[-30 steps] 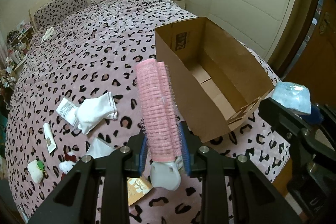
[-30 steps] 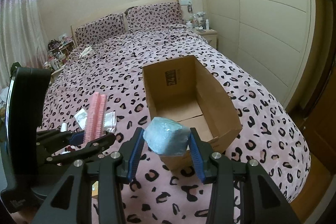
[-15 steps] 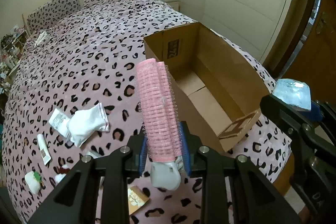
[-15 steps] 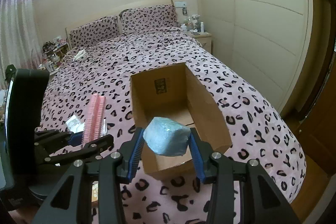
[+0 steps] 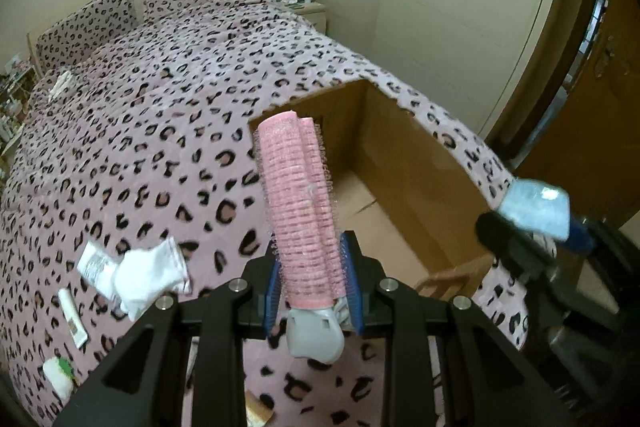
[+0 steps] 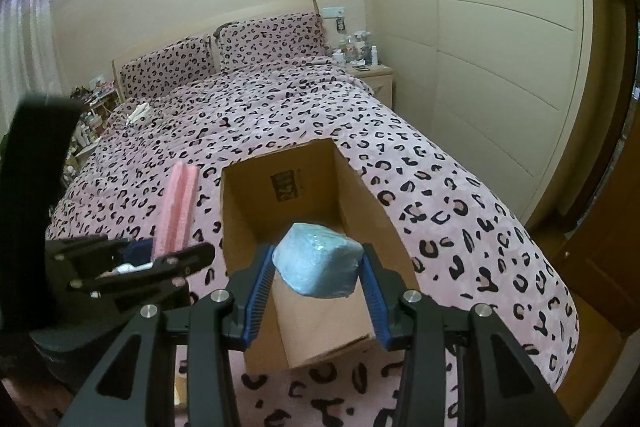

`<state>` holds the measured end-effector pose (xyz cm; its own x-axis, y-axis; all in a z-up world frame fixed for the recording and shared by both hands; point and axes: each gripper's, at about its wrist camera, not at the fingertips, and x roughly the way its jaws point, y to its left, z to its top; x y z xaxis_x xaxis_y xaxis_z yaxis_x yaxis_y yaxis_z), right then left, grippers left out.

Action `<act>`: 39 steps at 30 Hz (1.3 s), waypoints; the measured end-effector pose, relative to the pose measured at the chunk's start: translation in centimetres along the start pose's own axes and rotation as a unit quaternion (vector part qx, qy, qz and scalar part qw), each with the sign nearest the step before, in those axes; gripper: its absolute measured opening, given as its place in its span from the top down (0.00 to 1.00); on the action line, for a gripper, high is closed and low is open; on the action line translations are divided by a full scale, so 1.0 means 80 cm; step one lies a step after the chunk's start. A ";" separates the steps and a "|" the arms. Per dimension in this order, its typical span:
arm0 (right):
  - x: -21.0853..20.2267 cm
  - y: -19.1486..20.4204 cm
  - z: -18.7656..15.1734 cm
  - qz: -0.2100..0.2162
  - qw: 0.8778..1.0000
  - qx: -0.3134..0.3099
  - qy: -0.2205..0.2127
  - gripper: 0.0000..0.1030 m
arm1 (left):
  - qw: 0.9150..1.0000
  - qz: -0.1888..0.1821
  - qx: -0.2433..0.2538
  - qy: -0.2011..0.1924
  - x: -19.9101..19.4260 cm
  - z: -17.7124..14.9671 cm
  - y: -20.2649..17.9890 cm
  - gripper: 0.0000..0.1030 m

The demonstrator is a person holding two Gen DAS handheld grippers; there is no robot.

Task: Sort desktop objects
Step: 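Lift and carry the blue block and pink roller toward the cardboard box, then lower both items into the cardboard box and open both tools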

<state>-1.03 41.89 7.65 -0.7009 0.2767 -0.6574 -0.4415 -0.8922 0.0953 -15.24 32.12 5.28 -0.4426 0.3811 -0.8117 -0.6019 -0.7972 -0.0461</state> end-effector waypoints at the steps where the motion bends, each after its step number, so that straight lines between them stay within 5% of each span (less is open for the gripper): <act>1: 0.004 -0.002 0.004 -0.002 1.000 0.002 0.000 0.58 | 1.000 -0.003 0.001 -0.001 0.002 0.008 -0.001 0.73; 16: 0.071 -0.006 0.015 -0.031 0.999 -0.006 0.031 0.58 | 0.999 -0.042 0.023 0.024 0.090 0.102 -0.019 0.73; 27: 0.127 -0.014 -0.010 -0.035 0.996 -0.013 0.079 0.58 | 0.996 -0.052 0.021 0.071 0.162 0.077 -0.025 0.73; 39: 0.142 -0.014 -0.018 -0.025 0.995 -0.018 0.092 0.58 | 0.995 -0.046 0.023 0.083 0.181 0.066 -0.020 0.71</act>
<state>-7.64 45.52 -1.01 -0.5625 0.2543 -0.7867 -0.4514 -0.8917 0.0345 -24.20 41.39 -3.28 -0.2701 0.3664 -0.8904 -0.6661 -0.7388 -0.1020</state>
